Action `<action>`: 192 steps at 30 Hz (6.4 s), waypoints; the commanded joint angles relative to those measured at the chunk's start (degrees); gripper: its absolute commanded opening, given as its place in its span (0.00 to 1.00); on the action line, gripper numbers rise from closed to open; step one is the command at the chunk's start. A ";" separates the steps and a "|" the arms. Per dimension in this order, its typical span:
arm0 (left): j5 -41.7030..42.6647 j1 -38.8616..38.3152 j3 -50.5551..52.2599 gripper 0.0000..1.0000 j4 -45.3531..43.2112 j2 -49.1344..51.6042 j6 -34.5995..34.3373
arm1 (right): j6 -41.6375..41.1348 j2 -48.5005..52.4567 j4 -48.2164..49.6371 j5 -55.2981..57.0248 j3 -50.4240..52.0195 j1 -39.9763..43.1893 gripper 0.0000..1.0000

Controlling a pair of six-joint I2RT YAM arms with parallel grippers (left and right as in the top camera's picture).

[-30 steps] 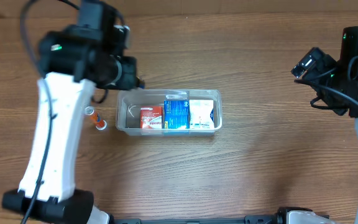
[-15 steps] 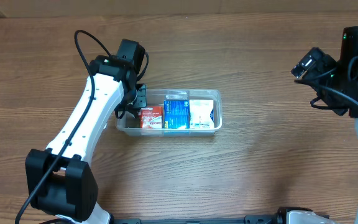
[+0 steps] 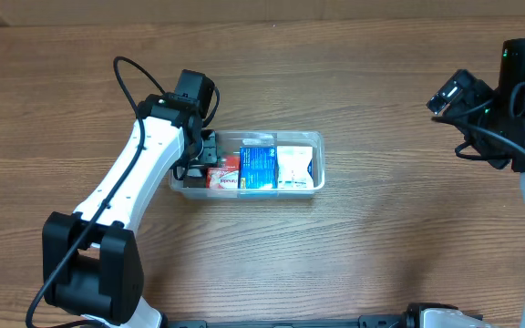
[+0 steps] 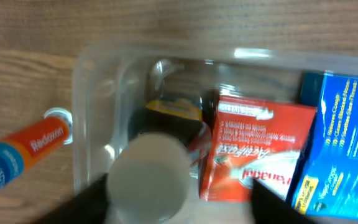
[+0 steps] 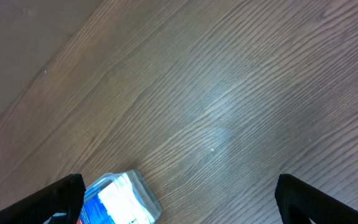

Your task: Pack container

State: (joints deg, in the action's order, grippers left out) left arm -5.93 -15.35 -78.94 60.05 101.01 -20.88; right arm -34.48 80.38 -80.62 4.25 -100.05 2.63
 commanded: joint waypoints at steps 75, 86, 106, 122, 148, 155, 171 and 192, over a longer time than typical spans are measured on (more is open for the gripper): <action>7.23 6.32 5.20 0.09 8.33 -13.90 13.57 | 0.42 0.00 0.33 -0.02 -0.50 0.17 1.00; 7.54 6.32 9.33 0.51 1.31 -13.90 11.80 | 0.42 0.00 0.31 -0.02 -0.50 0.17 1.00; -7.82 6.34 -21.44 1.00 29.70 -54.97 9.51 | 0.42 0.00 0.33 -0.04 -0.50 0.17 1.00; -6.01 6.34 14.84 1.00 5.11 -68.08 13.66 | 0.42 0.00 0.33 -0.02 -0.50 0.17 1.00; 9.51 10.51 71.80 1.00 -40.92 -100.83 24.04 | 0.42 0.00 0.33 -0.04 -0.50 0.17 1.00; 10.01 10.51 73.75 1.00 -43.06 -100.67 23.67 | 0.42 0.00 0.33 -0.04 -0.50 0.17 1.00; 10.01 10.51 73.75 1.00 -43.06 -100.67 23.67 | 0.44 -0.87 -2.10 3.85 -0.31 0.17 1.00; 10.01 10.51 73.75 1.00 -43.06 -100.67 23.67 | 16.09 -70.69 41.99 -1.66 79.36 -2.84 1.00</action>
State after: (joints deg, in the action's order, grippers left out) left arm 3.51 -5.48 -5.39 17.08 0.86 3.36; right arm -19.18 14.04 -39.51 5.37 -24.64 -0.14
